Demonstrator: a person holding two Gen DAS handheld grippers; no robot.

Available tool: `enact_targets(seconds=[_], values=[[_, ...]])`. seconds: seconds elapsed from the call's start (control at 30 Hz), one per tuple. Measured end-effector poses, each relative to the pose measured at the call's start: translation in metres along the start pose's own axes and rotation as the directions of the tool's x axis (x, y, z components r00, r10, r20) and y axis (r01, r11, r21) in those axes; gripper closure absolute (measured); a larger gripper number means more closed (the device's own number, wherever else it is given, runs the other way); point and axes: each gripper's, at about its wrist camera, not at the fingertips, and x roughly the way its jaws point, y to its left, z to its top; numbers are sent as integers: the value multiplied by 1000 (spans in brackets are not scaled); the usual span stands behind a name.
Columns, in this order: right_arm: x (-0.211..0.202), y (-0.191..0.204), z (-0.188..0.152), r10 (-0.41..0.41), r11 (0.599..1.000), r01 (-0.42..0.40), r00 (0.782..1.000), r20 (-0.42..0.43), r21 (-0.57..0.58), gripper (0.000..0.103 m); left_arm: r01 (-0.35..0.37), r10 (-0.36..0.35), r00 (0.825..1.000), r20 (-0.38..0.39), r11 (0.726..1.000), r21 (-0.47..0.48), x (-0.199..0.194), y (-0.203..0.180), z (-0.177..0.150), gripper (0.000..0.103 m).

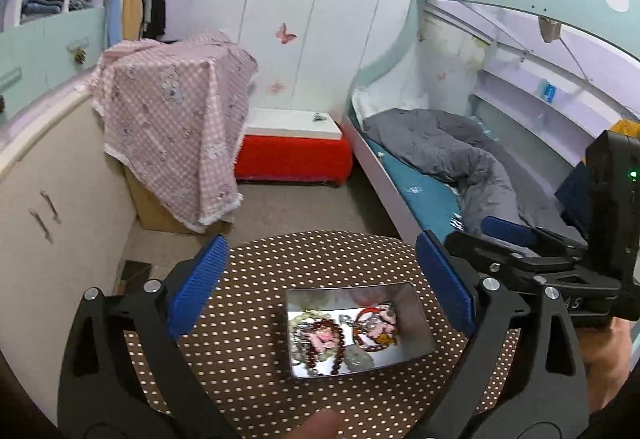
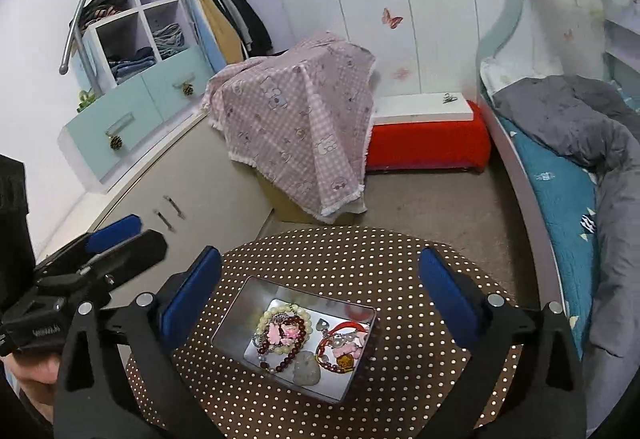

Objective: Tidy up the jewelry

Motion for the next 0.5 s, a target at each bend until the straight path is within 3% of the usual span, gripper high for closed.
enact_targets(seconds=[0.5], values=[[-60, 24, -8, -69, 997, 72, 992, 104, -32, 8, -148, 142, 984, 109, 988, 50, -68, -16, -7, 9]])
